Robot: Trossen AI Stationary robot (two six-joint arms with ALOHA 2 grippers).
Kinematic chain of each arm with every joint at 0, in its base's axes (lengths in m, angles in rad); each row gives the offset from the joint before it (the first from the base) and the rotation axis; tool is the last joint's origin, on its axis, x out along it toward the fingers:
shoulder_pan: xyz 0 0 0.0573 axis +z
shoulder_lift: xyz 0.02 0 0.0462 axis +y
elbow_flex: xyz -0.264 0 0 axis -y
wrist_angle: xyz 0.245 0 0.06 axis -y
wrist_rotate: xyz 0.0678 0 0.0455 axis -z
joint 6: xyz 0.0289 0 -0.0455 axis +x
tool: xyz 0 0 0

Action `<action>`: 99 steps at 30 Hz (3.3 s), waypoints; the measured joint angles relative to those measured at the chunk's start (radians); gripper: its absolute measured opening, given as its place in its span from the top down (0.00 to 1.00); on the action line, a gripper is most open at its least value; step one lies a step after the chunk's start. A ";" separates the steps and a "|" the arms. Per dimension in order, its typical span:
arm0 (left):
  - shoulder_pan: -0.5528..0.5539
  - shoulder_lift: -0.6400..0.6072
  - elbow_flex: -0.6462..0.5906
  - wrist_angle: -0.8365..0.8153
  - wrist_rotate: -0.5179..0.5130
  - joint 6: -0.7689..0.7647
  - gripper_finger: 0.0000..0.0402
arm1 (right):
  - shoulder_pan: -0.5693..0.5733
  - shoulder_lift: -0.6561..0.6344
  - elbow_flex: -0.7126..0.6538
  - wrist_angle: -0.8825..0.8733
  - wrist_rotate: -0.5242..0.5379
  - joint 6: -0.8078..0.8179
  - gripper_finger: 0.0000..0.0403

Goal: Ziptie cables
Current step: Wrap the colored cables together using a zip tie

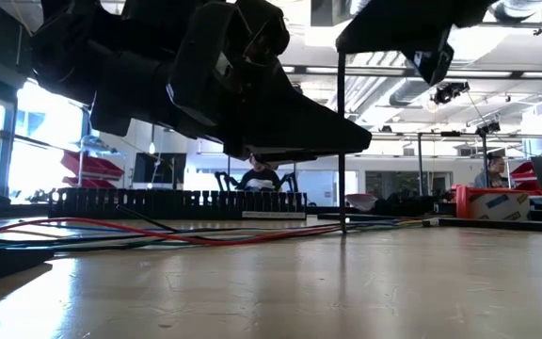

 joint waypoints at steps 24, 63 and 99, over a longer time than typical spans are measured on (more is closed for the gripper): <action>0.000 0.000 0.000 -0.009 -0.027 0.000 0.84 | -0.015 0.037 0.000 0.067 -0.150 -0.020 1.00; 0.010 -0.001 0.000 -0.023 0.022 0.000 0.99 | 0.086 0.049 0.000 -0.091 -0.002 0.138 0.81; 0.023 -0.001 0.000 0.022 0.062 -0.036 0.77 | 0.080 0.174 0.000 0.109 0.173 -0.053 1.00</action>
